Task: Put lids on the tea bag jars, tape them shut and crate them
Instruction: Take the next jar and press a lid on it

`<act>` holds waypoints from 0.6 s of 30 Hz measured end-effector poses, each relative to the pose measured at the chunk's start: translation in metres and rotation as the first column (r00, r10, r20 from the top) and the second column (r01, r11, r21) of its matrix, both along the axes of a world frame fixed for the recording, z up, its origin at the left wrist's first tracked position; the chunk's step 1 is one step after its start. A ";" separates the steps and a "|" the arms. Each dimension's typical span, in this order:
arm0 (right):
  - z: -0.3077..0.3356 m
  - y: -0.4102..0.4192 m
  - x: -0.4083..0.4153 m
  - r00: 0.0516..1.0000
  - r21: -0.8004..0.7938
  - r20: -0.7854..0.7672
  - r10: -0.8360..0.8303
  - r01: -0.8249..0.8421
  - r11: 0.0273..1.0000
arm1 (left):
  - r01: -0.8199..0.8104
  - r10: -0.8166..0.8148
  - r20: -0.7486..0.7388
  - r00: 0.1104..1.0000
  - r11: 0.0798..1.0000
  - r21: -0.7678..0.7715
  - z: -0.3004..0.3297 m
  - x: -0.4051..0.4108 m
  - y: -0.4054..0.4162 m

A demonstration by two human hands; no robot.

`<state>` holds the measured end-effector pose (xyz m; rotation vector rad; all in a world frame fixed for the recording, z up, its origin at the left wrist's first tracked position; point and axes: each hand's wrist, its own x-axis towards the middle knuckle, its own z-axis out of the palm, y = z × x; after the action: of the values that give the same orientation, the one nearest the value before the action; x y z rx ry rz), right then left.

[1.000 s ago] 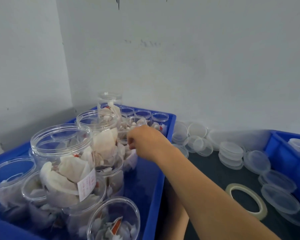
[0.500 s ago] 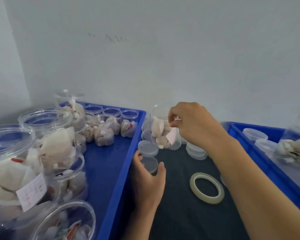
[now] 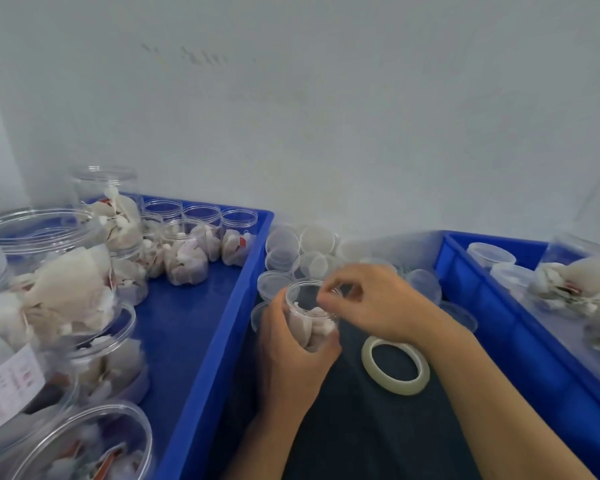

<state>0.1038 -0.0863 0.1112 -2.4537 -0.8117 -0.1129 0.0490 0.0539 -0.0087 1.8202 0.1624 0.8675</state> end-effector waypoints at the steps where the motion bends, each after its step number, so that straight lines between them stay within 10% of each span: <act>1: 0.001 0.001 0.010 1.000 0.111 0.003 -0.019 0.018 0.994 | -0.035 0.035 0.004 0.999 0.999 -0.016 0.000 -0.001 0.000; 4: -0.013 0.006 0.046 0.989 0.376 -0.026 -0.144 0.143 0.916 | -0.150 0.152 0.014 0.988 0.985 -0.087 0.002 -0.003 0.001; 10: -0.090 0.026 0.067 0.997 -0.239 -0.042 0.065 -0.073 0.968 | -0.222 0.232 0.065 0.971 0.966 -0.133 0.004 -0.003 0.004; 18: -0.102 0.026 0.064 0.996 -0.187 -0.073 0.057 -0.070 0.980 | -0.206 0.210 0.045 0.977 0.976 -0.077 -0.001 -0.001 0.004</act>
<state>0.1683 -0.0608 0.0089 -2.5900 -0.9076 0.0743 0.0484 0.0576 -0.0102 1.7323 0.3511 1.0425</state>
